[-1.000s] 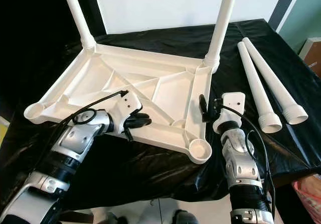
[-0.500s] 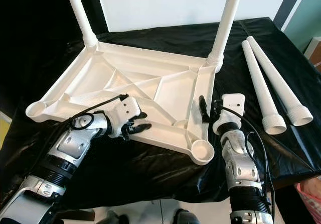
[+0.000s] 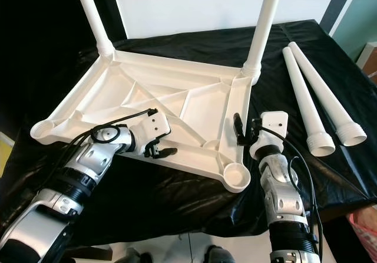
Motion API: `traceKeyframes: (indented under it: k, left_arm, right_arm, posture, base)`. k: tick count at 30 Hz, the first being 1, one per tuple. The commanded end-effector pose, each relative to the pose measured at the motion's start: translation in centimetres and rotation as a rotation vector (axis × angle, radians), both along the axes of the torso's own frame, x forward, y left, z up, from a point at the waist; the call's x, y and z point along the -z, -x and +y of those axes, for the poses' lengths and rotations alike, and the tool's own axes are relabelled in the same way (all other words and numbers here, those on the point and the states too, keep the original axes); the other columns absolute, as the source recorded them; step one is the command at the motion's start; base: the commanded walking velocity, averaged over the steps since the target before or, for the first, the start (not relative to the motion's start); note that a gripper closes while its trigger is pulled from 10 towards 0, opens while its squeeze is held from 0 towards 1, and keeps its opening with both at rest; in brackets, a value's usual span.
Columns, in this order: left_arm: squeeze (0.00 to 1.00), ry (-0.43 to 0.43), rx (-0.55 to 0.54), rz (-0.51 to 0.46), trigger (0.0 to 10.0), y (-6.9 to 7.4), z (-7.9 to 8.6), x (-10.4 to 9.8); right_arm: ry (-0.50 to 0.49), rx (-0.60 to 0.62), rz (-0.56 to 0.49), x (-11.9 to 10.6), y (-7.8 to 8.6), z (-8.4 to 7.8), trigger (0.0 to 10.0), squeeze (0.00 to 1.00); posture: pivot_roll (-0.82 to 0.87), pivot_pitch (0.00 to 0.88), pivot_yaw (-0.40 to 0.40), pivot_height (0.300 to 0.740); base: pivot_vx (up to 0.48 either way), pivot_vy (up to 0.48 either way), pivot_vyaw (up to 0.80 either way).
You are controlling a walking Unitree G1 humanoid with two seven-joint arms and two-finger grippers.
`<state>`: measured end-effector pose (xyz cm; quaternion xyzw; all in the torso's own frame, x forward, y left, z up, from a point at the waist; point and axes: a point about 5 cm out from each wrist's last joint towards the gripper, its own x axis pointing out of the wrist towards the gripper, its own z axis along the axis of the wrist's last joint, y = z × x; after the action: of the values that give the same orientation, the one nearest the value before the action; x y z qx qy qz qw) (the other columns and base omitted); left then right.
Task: Building children table
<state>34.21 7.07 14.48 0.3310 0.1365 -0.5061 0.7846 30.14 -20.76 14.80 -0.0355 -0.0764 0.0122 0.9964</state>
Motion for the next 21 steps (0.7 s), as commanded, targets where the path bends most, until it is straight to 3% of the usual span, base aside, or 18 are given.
traceKeyframes:
  k: [1,5,6,13,21]
  left_arm:
    - [0.0,-0.025,-0.223,-0.121,10.0,-1.2,0.8,0.8]
    - [0.0,-0.063,-0.248,-0.085,10.0,-1.4,0.7,1.3]
    - [0.0,-0.087,-0.293,-0.034,0.0,-1.6,0.5,1.9]
    - [0.0,-0.071,-0.336,0.008,0.0,-1.8,0.4,2.2]
    - [0.0,-0.096,-0.346,-0.01,0.0,-1.9,0.7,2.1]
  right_arm:
    - [-0.006,-0.015,0.009,0.2,0.1,0.3,10.0,0.0]
    - [-0.005,-0.019,0.01,0.1,0.0,0.4,10.0,0.0]
    - [-0.002,-0.023,0.008,0.0,-0.1,0.4,10.0,0.0]
    - [0.001,-0.019,0.006,-0.1,-0.1,0.2,10.0,0.0]
    - [-0.003,-0.015,0.005,-0.1,0.0,0.3,10.0,0.0]
  posture:
    - [-0.08,0.13,0.064,0.74]
    - [-0.08,0.13,0.061,0.74]
    - [-0.09,0.13,0.062,0.74]
    - [-0.09,0.13,0.064,0.74]
    - [-0.09,0.131,0.068,0.74]
  base:
    - [0.0,0.0,0.0]
    - [0.0,0.0,0.0]
    - [0.0,0.0,0.0]
    - [0.0,0.0,0.0]
    - [0.0,0.0,0.0]
